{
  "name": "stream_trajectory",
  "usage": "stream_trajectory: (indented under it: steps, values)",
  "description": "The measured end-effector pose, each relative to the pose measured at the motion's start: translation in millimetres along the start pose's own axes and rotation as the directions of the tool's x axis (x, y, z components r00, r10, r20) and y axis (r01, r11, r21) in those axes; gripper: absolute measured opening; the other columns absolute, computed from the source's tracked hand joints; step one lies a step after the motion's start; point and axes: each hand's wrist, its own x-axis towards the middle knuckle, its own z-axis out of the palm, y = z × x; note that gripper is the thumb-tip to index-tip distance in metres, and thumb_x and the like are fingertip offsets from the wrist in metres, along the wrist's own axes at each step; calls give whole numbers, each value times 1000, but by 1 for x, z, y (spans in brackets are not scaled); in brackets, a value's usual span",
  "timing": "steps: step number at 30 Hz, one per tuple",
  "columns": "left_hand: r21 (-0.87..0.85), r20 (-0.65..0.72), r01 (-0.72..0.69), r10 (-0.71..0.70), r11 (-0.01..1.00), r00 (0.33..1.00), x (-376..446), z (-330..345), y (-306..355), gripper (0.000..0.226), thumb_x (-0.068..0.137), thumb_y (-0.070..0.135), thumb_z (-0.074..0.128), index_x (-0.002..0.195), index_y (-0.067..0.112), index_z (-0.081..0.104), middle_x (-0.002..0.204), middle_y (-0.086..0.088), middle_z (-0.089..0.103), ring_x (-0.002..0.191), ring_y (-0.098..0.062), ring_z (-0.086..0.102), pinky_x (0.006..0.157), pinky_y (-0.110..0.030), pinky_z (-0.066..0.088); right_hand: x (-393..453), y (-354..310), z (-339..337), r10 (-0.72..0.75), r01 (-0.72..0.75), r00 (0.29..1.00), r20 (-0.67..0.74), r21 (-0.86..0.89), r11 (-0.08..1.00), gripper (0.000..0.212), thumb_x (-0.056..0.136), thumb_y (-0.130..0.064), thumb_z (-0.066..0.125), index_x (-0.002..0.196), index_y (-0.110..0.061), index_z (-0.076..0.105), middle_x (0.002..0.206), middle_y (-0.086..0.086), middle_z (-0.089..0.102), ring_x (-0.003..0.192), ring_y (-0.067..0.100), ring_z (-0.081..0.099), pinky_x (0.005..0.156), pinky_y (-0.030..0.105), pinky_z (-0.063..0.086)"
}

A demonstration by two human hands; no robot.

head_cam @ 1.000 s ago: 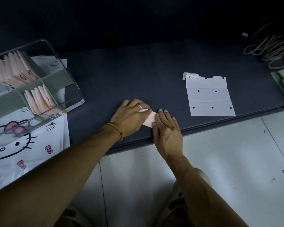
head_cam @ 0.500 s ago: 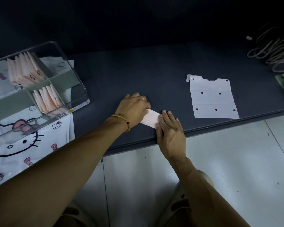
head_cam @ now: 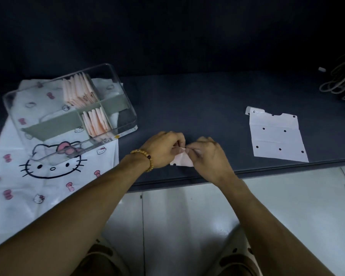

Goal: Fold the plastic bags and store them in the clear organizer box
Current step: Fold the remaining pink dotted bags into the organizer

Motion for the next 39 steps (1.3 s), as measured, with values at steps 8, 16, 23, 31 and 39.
stream_trajectory:
  steps: [8,16,23,31,39]
  values:
    - [-285,-349,33,-136,958,927,-49,-46,-45,10,83,18,70,80,24,62,76,10,63,67,0,55,65,-18,45,44,-74,6,-60,54,994,86,72,996,14,91,-18,60,89,-17,73,81,-1,59,75,19,58,72,32,50]
    - [-456,-654,488,-652,744,384,-59,-65,-104,62,68,48,76,109,13,44,108,-6,53,97,-24,53,81,-40,49,73,-110,39,353,-295,933,65,700,650,14,89,-13,64,77,-19,66,71,-1,67,47,0,55,46,16,45]
    - [-428,-629,510,-651,746,425,-58,-71,-126,56,69,15,74,115,9,42,114,-9,48,100,-29,56,72,-31,42,95,-127,51,343,-322,932,118,706,631,5,89,-14,65,85,-15,62,74,1,69,48,8,62,46,17,47]
    - [-441,-644,444,-620,780,448,-68,-73,-134,48,74,10,69,115,12,44,110,-10,59,99,-28,57,74,-32,44,125,-173,77,115,-107,993,-17,258,960,6,84,-12,63,80,-12,68,75,2,70,69,19,67,67,31,58]
    - [-429,-639,414,-594,802,488,-73,-72,-140,48,75,19,72,115,13,47,104,-5,61,92,-22,58,70,-25,40,130,-189,92,128,-130,991,34,41,991,19,84,-19,59,70,-7,61,73,14,65,69,31,62,64,34,54]
